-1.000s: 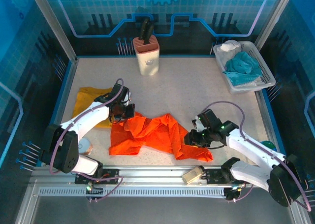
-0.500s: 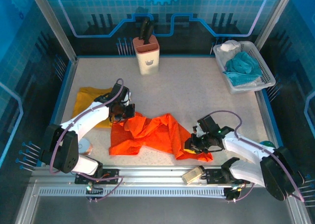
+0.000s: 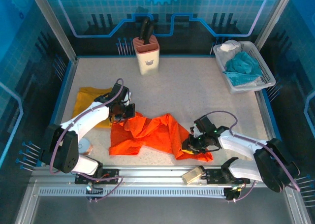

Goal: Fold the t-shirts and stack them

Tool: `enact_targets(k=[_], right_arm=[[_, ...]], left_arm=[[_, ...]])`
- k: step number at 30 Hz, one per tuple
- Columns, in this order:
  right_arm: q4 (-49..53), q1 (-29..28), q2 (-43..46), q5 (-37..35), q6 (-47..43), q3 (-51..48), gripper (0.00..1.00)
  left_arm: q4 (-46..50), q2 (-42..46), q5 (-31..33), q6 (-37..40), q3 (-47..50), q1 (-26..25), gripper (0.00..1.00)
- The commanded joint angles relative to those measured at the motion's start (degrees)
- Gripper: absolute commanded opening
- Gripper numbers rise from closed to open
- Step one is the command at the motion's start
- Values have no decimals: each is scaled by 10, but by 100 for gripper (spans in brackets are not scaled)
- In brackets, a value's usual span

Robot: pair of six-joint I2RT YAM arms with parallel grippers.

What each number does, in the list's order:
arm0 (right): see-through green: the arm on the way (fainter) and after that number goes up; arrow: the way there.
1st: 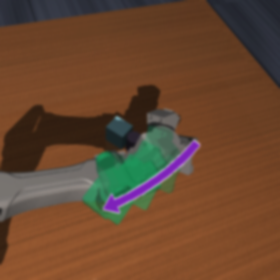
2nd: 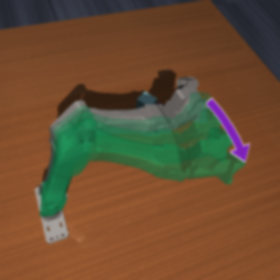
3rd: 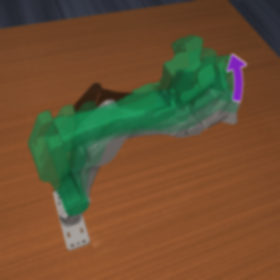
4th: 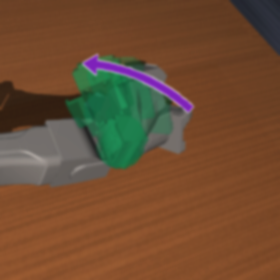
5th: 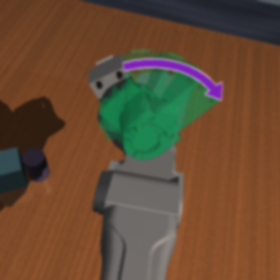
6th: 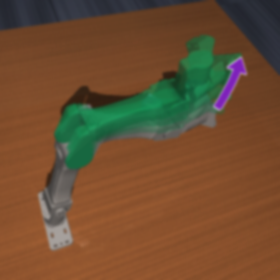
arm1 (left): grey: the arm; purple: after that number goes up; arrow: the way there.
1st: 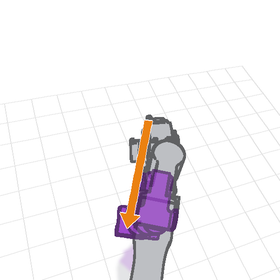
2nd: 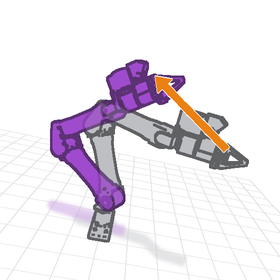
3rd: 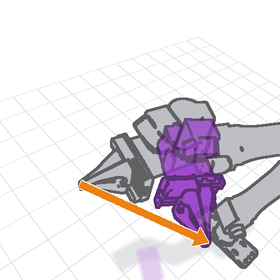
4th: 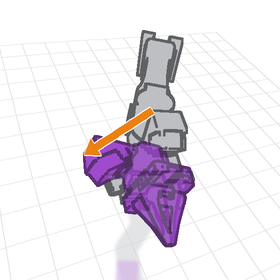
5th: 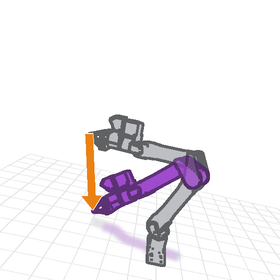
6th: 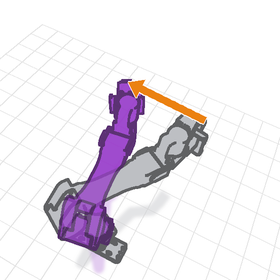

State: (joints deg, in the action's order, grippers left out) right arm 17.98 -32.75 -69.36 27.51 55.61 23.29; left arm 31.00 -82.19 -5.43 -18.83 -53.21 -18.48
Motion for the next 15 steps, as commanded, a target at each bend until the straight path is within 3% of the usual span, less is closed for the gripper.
enact_targets(k=[1,12,15], right_arm=[[-12,-12,-5,6,14,0,25],[-29,-31,-17,9,22,-1,26],[-30,-32,-19,10,23,0,22]], left_arm=[[-5,-2,-15,-7,-1,7,0],[-7,-2,-15,-7,-1,7,0],[-4,0,-13,-6,-1,7,0]])
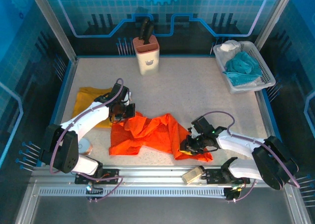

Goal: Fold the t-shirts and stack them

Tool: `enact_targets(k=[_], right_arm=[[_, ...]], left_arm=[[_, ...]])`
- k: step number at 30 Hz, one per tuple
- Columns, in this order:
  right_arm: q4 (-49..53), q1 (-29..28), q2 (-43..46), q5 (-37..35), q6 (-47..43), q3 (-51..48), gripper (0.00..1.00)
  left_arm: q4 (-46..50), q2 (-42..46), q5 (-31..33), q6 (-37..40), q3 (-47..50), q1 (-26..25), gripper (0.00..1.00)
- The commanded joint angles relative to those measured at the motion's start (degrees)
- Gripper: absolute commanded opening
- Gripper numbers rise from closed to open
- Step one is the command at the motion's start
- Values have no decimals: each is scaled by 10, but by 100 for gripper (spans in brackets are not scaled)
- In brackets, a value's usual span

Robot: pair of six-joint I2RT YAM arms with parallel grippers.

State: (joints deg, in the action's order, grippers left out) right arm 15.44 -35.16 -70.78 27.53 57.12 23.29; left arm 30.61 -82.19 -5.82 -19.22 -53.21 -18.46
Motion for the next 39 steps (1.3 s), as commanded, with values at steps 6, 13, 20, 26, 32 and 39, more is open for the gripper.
enact_targets(k=[6,13,20,26,32,39], right_arm=[[22,-8,5,1,0,14,1],[153,35,51,-38,-71,73,0],[305,106,59,-144,-196,205,0],[341,165,27,-207,-266,311,0],[329,221,-18,-292,-315,424,0],[285,259,-123,-368,-345,555,0]], left_arm=[[6,5,-7,-1,-6,7,0],[39,12,3,14,-48,7,0],[81,3,19,42,-137,7,0],[107,-18,39,75,-222,11,0],[103,-41,58,107,-298,34,0],[49,-92,63,131,-364,65,0]])
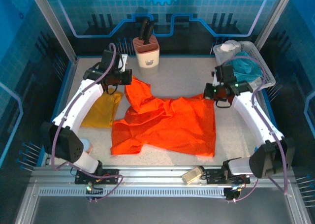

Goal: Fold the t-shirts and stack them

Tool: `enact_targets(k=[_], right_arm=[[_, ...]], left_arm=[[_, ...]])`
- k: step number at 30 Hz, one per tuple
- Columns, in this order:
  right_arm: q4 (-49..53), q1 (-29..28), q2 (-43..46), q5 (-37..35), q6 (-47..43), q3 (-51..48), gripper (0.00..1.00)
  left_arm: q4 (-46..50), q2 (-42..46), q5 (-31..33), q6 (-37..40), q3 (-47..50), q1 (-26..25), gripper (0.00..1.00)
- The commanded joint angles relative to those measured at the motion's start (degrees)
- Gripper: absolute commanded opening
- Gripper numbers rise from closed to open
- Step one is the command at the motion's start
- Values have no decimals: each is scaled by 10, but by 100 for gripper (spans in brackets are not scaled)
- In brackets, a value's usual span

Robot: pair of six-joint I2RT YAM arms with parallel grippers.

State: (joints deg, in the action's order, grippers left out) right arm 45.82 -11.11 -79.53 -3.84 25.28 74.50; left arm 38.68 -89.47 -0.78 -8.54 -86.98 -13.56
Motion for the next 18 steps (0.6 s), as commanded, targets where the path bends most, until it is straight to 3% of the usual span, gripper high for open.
enact_targets(k=[1,11,18], right_arm=[[-36,27,-52,-57,-25,54,0],[-166,109,-182,10,32,124,0],[-143,116,-321,34,21,250,0]], left_arm=[[-53,-27,9,25,-28,22,0],[-251,-101,8,-14,-14,86,0],[-263,-228,-11,15,-123,88,0]])
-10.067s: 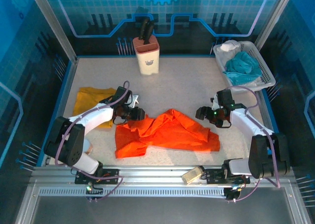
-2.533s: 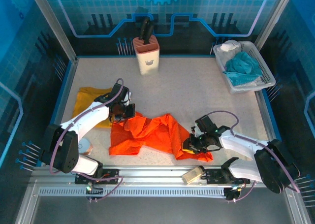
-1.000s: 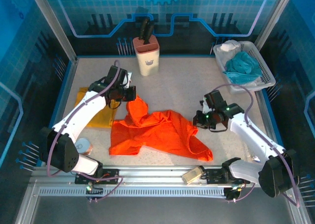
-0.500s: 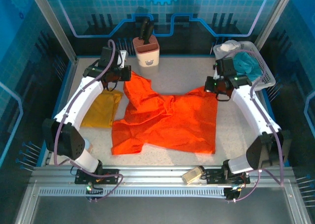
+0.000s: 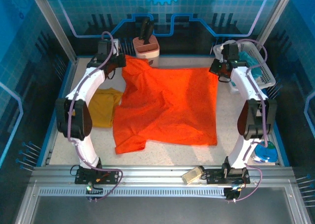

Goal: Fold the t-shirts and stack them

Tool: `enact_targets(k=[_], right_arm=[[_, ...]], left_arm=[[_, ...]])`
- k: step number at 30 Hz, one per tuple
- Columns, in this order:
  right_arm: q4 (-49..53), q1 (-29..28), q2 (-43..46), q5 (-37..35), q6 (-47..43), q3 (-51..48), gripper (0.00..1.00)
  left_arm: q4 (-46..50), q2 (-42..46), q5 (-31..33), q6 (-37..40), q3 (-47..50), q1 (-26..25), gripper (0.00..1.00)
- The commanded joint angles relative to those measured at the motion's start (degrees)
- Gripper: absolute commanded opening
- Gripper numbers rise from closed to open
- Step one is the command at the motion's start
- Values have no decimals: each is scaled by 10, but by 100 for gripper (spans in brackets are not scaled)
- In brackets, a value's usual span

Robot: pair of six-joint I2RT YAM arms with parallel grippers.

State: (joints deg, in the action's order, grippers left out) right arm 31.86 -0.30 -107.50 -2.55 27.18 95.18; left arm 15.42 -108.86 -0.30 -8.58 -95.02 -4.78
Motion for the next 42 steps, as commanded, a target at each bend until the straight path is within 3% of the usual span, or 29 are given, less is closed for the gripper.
enact_targets(k=[1,2,4,8,12,14,19,24,30,36,42], right_arm=[[7,8,-60,22,-1,62,0],[13,8,-74,26,-5,76,5],[34,8,-99,43,-12,103,38],[39,1,-83,52,-19,83,76],[22,-18,-33,43,-25,14,92],[14,-34,3,33,-25,-33,100],[-21,-27,97,141,41,-173,99],[-9,-38,215,93,41,-293,100],[41,-39,324,73,66,-397,100],[69,-3,400,142,98,-492,94],[112,0,436,174,120,-528,86]], left_arm=[[-23,-50,-8,22,-59,0,4],[-12,-64,0,27,-75,0,17],[16,-83,15,38,-102,0,37],[88,-80,34,41,-124,0,60],[117,-20,44,5,-62,-1,67],[152,20,40,-29,-26,-1,61],[225,107,41,-82,78,-4,58],[256,213,32,-135,209,-13,60],[290,322,-28,-197,347,-36,60],[311,414,-61,-280,466,-96,60],[332,482,-37,-381,543,-183,53]])
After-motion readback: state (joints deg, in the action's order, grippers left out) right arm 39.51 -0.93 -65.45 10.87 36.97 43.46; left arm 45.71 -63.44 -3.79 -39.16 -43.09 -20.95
